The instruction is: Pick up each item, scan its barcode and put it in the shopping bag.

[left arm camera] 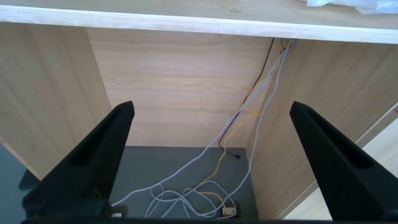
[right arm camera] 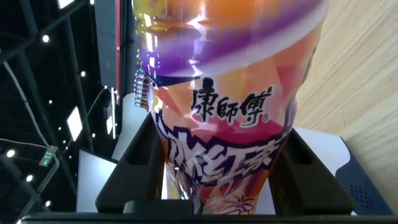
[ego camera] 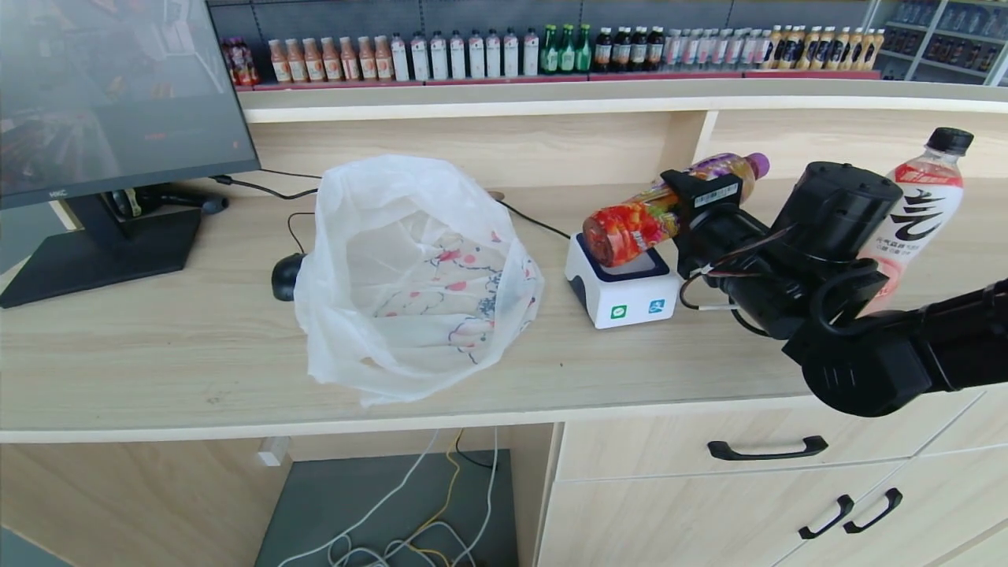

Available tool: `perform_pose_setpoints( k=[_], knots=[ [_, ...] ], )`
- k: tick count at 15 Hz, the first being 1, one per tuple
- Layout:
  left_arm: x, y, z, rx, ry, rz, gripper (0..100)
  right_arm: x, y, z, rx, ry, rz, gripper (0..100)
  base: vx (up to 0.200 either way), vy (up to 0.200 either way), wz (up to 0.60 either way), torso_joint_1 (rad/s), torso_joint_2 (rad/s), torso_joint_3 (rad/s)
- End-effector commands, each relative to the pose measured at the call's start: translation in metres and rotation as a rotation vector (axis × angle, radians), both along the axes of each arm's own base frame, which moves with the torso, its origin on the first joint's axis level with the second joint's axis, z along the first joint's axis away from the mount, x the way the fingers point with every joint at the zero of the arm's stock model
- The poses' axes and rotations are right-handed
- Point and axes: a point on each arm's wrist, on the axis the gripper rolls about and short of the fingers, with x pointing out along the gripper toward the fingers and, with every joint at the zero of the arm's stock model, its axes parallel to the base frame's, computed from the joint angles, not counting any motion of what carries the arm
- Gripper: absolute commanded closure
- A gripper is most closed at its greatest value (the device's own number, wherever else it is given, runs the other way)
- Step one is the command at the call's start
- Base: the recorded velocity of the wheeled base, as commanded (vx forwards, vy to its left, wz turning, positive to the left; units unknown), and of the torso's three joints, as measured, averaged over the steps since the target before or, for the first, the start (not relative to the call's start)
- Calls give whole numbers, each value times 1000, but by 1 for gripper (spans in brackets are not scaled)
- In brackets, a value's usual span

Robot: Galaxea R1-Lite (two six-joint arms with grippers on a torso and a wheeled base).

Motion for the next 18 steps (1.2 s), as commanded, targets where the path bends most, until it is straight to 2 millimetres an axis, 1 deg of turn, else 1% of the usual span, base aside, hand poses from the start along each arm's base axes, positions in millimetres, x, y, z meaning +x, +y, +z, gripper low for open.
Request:
perform_pose_setpoints(
  k=[1,13,15,17,18],
  knots=[
    [0,0,0,-1,-1,0,0,-1,0,1,1,-1,3,100,0,0,0,0,0,0],
    [0,0,0,0,-1,1,0,-2,0,1,11,1,7,100,0,0,0,0,0,0],
    [0,0,0,-1,-1,0,0,-3,0,4,14,-6,7,100,0,0,0,0,0,0],
    [0,0,0,0,-1,1,0,-5,4,6,13,-9,17,100,0,0,0,0,0,0],
    [0,0,0,0,-1,1,0,-4,3,11,17,-22,15,100,0,0,0,0,0,0]
  ],
)
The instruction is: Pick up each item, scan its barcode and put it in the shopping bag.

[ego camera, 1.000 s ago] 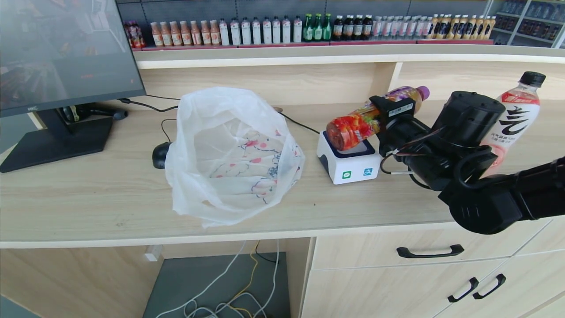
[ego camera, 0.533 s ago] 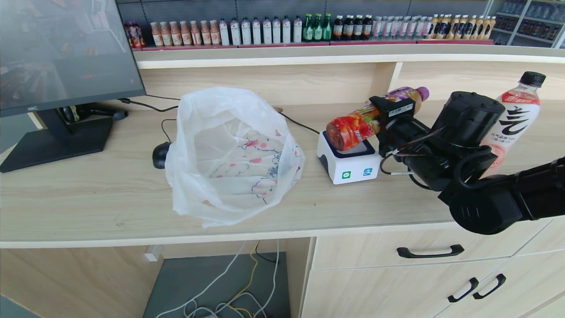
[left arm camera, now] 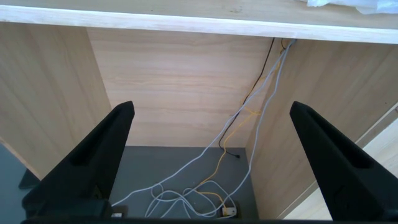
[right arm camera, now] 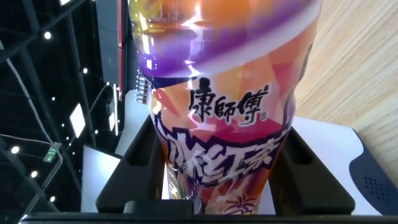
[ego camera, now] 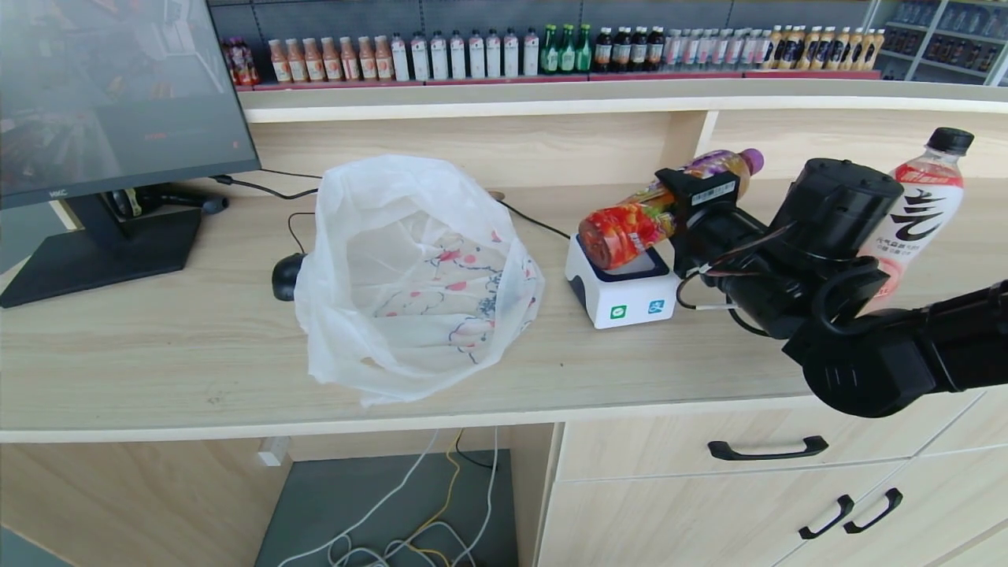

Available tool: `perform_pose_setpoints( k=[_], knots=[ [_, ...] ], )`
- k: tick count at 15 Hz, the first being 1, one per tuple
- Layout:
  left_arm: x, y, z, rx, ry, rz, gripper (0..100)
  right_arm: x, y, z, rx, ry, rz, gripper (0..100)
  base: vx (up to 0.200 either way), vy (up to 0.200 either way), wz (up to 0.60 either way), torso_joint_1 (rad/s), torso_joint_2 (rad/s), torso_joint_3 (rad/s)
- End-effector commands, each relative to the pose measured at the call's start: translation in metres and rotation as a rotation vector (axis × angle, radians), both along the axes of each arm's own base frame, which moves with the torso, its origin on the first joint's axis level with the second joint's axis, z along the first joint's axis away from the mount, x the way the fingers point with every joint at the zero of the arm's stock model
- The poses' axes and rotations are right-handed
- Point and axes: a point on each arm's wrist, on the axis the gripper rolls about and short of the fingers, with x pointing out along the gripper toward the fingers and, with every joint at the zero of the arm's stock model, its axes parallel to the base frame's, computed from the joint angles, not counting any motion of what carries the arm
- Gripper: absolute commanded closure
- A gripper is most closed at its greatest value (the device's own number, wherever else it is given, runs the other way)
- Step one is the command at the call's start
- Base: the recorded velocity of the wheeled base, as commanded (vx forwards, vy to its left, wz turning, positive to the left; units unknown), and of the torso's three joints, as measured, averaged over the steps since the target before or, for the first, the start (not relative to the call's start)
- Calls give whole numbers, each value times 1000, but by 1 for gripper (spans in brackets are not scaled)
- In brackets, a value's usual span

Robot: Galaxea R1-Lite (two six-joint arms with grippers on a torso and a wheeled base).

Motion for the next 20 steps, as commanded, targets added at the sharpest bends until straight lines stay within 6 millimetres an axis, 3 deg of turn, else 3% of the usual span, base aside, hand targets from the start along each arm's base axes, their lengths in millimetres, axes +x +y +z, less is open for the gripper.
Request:
perform_pose_setpoints(
  k=[1,8,13,20],
  knots=[
    [0,0,0,0,-1,1,0,0,1,9,4,-18,1,100,0,0,0,0,0,0],
    [0,0,0,-2,-1,-1,0,-18,4,47,-24,-57,18,100,0,0,0,0,0,0],
    [0,0,0,0,-1,1,0,-43,21,48,-350,-151,11,100,0,0,0,0,0,0],
    [0,0,0,0,-1,1,0,-99,6,64,-799,-384,-98,100,0,0,0,0,0,0]
  ],
)
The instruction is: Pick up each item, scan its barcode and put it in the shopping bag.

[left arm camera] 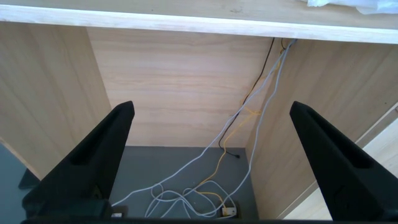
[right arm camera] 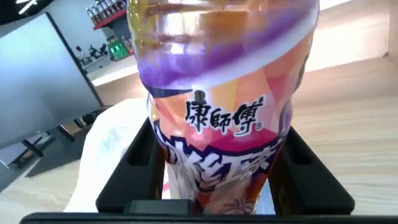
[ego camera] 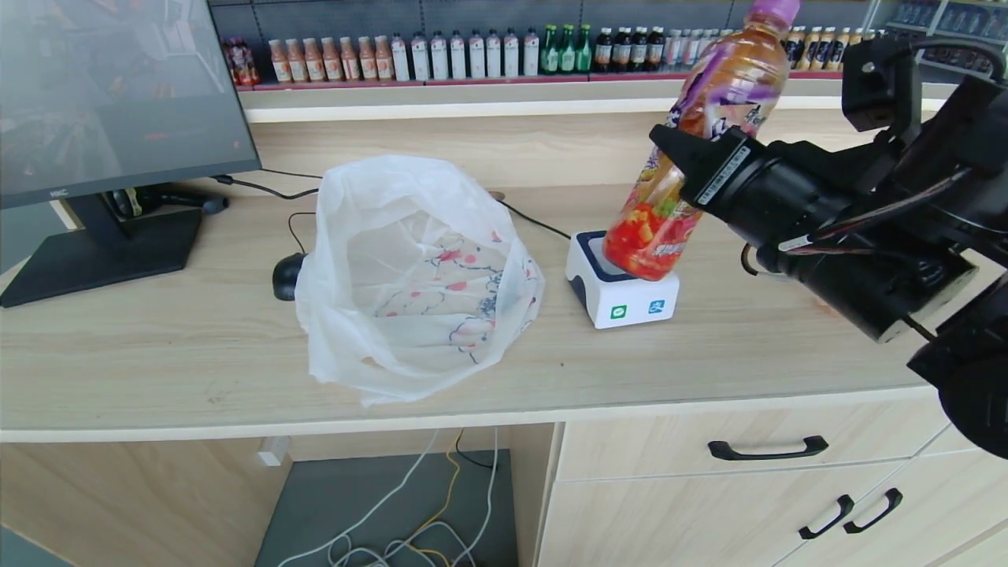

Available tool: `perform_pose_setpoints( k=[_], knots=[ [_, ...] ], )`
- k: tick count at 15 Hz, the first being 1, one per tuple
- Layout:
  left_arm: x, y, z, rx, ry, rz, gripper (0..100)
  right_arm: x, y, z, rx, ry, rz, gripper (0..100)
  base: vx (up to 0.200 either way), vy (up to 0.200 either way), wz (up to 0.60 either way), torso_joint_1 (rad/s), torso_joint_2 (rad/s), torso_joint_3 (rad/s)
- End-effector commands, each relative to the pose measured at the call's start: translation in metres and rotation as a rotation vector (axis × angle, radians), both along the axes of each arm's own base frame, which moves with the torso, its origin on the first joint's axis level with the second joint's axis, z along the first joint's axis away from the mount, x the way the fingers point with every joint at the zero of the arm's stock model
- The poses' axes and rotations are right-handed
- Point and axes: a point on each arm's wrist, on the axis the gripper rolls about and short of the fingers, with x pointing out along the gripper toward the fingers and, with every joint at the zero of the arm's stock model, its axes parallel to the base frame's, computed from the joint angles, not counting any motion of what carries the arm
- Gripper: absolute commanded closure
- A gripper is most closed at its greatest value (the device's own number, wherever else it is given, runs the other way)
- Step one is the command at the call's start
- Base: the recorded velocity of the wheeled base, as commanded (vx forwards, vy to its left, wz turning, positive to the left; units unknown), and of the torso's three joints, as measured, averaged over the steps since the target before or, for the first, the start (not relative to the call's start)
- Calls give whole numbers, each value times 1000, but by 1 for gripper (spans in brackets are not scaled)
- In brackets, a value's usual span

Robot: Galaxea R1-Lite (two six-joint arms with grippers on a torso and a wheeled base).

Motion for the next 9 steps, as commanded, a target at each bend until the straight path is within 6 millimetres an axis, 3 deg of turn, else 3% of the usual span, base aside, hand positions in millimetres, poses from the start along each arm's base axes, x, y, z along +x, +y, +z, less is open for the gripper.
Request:
perform_pose_setpoints(
  k=[1,4,6,9],
  knots=[
    [0,0,0,0,-1,1,0,-20,-4,10,-44,-116,18,100,0,0,0,0,0,0],
    [0,0,0,0,-1,1,0,-23,-5,1,-186,-284,5,100,0,0,0,0,0,0],
    [0,0,0,0,-1,-1,0,-29,-9,-18,-256,-313,-20,100,0,0,0,0,0,0],
    [0,0,0,0,-1,1,0,-30,-13,-21,-282,-334,-71,100,0,0,0,0,0,0]
  ],
)
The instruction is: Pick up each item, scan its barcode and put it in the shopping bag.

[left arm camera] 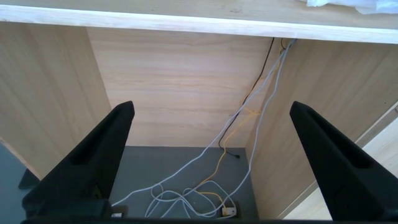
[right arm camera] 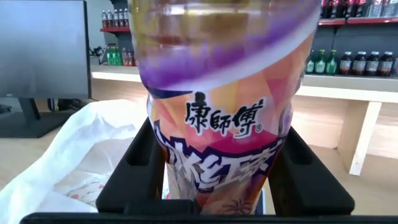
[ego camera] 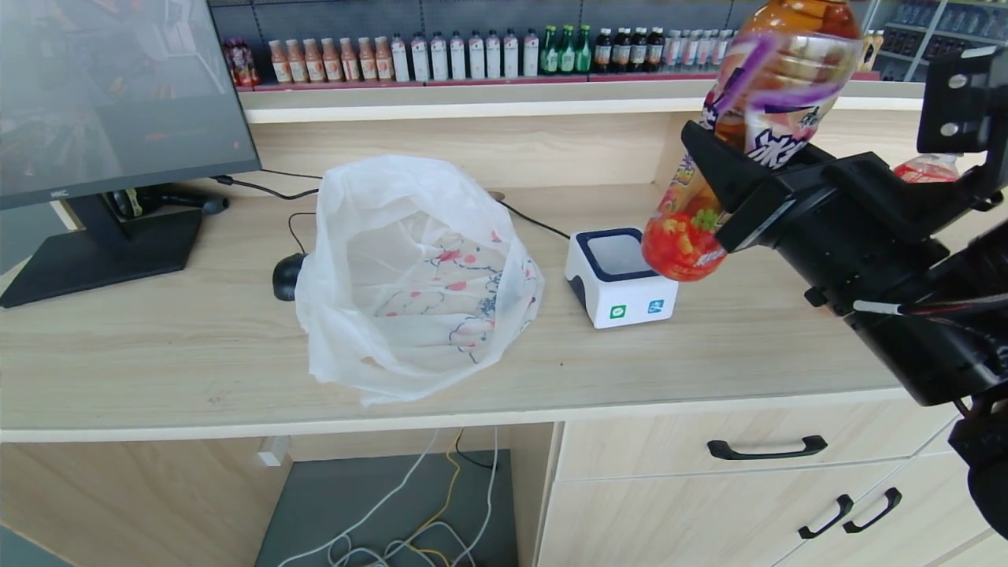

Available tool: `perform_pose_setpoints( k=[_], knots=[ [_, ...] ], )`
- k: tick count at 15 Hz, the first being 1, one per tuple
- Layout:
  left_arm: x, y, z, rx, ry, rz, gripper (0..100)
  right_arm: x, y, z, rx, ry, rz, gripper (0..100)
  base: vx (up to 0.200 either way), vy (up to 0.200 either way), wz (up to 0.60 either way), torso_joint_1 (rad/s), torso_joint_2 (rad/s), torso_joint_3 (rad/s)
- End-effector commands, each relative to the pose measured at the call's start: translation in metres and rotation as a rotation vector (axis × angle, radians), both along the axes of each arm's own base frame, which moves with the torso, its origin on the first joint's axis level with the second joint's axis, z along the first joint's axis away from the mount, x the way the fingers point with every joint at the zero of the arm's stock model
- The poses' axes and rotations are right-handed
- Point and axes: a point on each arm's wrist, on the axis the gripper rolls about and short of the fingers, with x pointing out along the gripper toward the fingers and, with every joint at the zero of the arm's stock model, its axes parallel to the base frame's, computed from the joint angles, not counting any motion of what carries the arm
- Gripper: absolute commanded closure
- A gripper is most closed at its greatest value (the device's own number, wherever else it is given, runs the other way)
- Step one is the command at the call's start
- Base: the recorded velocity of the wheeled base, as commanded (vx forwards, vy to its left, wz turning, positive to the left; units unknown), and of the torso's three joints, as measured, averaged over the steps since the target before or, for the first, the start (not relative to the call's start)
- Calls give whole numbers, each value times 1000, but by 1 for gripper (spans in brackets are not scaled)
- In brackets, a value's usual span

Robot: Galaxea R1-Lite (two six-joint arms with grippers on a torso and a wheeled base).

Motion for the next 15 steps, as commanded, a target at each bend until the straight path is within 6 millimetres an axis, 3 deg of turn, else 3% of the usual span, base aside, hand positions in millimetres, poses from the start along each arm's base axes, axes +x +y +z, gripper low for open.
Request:
perform_pose_setpoints(
  k=[1,6,9,15],
  knots=[
    [0,0,0,0,-1,2,0,0,-1,-5,-16,2,-12,100,0,0,0,0,0,0],
    [0,0,0,-2,-1,0,0,15,5,-6,58,12,-68,100,0,0,0,0,0,0],
    [0,0,0,-3,-1,2,0,23,10,-5,71,-2,-66,100,0,200,0,2,4,1],
    [0,0,0,-3,-1,2,0,18,14,-4,74,-5,-46,100,0,200,0,2,2,2]
  ],
)
